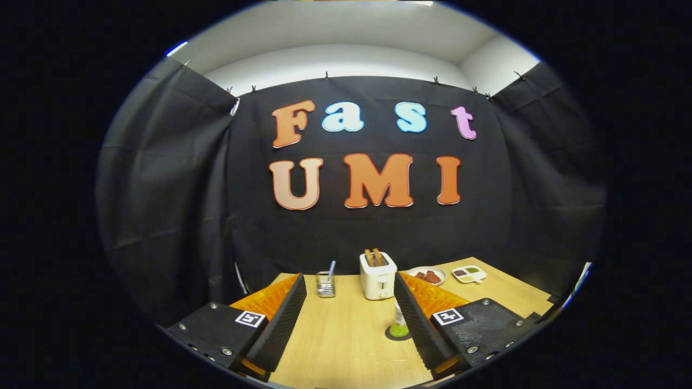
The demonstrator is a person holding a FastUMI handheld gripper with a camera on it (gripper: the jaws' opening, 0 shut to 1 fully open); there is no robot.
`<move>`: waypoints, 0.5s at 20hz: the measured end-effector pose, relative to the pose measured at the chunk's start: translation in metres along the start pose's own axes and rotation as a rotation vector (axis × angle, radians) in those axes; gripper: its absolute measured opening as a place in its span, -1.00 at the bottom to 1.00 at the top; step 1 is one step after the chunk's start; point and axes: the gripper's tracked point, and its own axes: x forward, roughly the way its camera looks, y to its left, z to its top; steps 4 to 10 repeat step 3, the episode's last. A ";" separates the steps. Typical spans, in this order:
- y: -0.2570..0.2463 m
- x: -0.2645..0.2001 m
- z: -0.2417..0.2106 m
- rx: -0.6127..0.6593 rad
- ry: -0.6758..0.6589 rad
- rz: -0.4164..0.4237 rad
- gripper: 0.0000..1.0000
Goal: Take the bottle from table, then pour the juice into the cup, finally place the bottle on the coaster
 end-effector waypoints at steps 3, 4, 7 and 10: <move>0.023 -0.007 0.004 0.037 -0.019 0.081 0.93; 0.023 -0.007 0.004 0.037 -0.019 0.081 0.93; 0.023 -0.007 0.004 0.037 -0.019 0.081 0.93; 0.023 -0.007 0.004 0.037 -0.019 0.081 0.93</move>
